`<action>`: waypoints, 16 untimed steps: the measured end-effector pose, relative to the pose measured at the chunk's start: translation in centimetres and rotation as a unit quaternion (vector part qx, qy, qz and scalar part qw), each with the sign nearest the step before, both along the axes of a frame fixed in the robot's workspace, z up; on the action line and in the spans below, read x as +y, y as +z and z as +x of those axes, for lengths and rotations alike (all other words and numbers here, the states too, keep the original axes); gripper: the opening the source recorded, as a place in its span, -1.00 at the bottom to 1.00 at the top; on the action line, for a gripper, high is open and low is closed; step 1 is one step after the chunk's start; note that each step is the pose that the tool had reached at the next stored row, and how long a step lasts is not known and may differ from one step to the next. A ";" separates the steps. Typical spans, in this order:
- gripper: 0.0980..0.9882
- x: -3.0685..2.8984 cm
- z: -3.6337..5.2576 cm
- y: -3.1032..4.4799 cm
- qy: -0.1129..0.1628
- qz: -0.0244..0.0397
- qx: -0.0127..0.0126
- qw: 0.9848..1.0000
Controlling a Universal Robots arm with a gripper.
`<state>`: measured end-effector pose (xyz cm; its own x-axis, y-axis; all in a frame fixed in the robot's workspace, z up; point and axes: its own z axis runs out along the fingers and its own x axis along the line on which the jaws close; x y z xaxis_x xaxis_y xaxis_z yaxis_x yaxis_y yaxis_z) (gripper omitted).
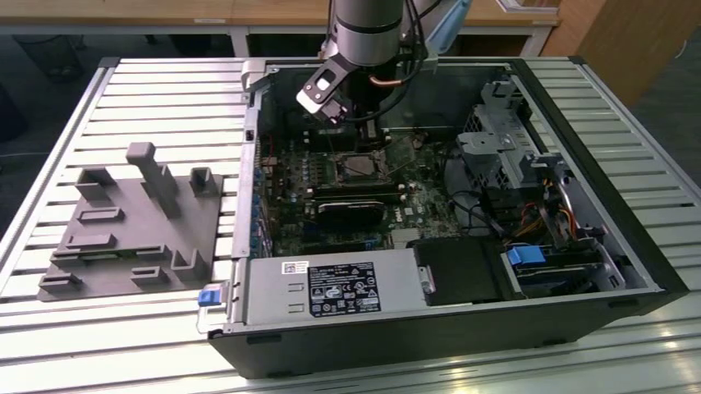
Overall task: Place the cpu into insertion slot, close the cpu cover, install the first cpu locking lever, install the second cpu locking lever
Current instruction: 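Close the cpu cover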
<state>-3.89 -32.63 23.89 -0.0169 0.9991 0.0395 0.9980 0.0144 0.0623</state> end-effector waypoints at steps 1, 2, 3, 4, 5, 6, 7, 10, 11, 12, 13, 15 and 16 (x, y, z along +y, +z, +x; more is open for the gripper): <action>-0.98 0.00 0.00 0.08 0.000 0.000 0.000 1.000; -0.98 0.00 0.00 0.18 0.000 0.000 0.000 1.000; -0.98 0.00 0.00 0.28 0.000 0.000 0.000 1.000; -0.98 0.00 0.00 0.41 0.000 0.000 0.000 1.000; -0.98 0.00 0.00 0.57 0.000 0.000 0.000 1.000; -0.98 0.00 0.00 0.77 0.000 0.000 0.000 1.000; -0.98 0.00 0.00 1.02 0.000 0.000 0.000 1.000; -0.98 0.00 0.00 1.88 0.000 0.000 0.000 1.000; -0.98 0.00 0.00 2.15 0.000 0.000 0.000 1.000; -0.98 0.00 0.00 2.39 0.000 0.000 0.000 1.000; -0.98 0.00 0.00 2.57 0.000 0.000 0.000 1.000; -0.98 -0.05 0.01 2.57 0.000 0.001 0.000 1.000; -0.98 -0.06 0.00 2.57 0.000 0.001 0.000 1.000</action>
